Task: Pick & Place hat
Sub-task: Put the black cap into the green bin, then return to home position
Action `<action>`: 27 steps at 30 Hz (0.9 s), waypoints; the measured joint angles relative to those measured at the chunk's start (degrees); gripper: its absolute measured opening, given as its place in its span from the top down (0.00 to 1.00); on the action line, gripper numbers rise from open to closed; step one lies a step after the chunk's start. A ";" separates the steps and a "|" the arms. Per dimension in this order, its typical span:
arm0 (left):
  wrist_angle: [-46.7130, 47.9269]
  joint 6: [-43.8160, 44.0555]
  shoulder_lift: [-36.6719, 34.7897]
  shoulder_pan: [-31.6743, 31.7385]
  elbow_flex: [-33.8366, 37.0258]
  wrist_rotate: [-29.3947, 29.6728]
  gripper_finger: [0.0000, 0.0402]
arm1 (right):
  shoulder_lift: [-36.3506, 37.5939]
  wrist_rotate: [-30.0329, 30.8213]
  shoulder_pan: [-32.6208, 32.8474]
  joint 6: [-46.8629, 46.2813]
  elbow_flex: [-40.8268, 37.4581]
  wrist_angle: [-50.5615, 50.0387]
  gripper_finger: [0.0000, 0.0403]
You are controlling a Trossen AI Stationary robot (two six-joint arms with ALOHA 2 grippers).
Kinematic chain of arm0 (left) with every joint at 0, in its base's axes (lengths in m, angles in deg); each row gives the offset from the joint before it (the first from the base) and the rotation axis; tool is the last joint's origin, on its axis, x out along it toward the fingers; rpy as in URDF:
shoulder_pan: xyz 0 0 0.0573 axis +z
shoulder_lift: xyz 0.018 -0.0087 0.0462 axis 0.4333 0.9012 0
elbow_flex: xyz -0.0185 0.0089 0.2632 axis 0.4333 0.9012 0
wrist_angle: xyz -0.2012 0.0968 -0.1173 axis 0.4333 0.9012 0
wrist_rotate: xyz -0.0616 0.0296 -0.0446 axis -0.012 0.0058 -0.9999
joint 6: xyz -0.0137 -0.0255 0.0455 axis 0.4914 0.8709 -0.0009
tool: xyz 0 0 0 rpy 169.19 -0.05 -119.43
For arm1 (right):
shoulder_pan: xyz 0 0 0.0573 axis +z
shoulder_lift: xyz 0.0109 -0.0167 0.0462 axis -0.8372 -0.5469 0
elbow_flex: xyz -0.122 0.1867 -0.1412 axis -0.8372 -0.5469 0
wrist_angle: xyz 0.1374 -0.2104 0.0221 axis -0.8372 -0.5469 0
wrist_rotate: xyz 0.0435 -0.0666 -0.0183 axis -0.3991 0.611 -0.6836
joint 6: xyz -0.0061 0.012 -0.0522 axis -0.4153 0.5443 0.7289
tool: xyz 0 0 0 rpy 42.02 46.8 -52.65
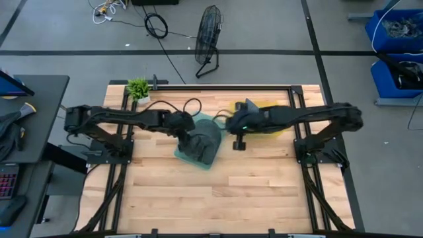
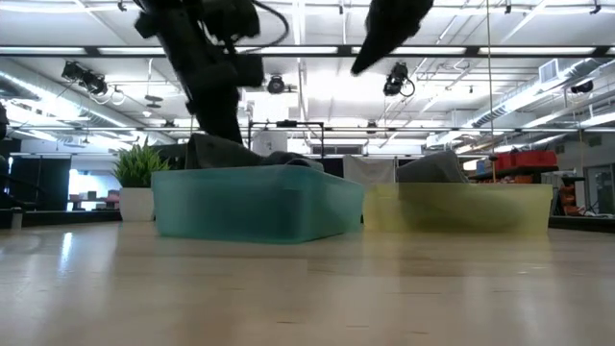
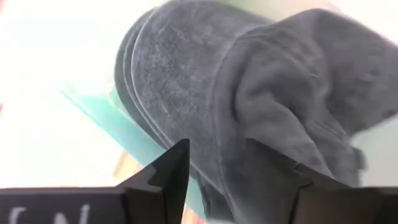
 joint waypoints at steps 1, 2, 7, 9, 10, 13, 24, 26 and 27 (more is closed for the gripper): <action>1.05 -0.19 -1.73 0.02 -0.01 -0.02 0.59 | 1.60 0.58 0.00 0.00 0.00 -0.33 1.00; 2.58 0.63 -3.62 0.00 0.00 -0.11 0.58 | 3.22 1.22 0.00 0.00 0.00 -0.97 1.00; 5.39 0.91 -14.16 -0.81 -0.15 1.58 0.57 | 11.13 2.44 -0.04 0.27 -2.75 0.67 1.00; 7.07 0.87 -18.36 -2.04 -0.13 5.08 0.58 | 14.36 2.40 -0.04 0.08 -6.18 2.49 1.00; 7.16 0.89 -20.81 -2.77 -0.15 7.39 0.58 | 16.08 2.42 -0.04 -0.66 -8.40 3.67 1.00; 10.91 1.58 -26.88 -4.89 -0.15 15.73 0.59 | 21.61 2.90 -0.04 -2.54 -17.09 9.08 1.00; 3.05 9.25 -48.95 -9.97 21.20 25.11 0.59 | 43.26 3.36 -0.04 -0.33 -46.94 33.22 1.00; 1.68 10.35 -53.76 -9.97 24.50 26.84 0.59 | 47.80 3.32 -0.06 0.72 -49.72 35.31 1.00; 0.66 10.55 -56.23 -9.99 26.24 27.23 0.59 | 50.24 3.38 -0.07 0.67 -51.14 35.29 1.00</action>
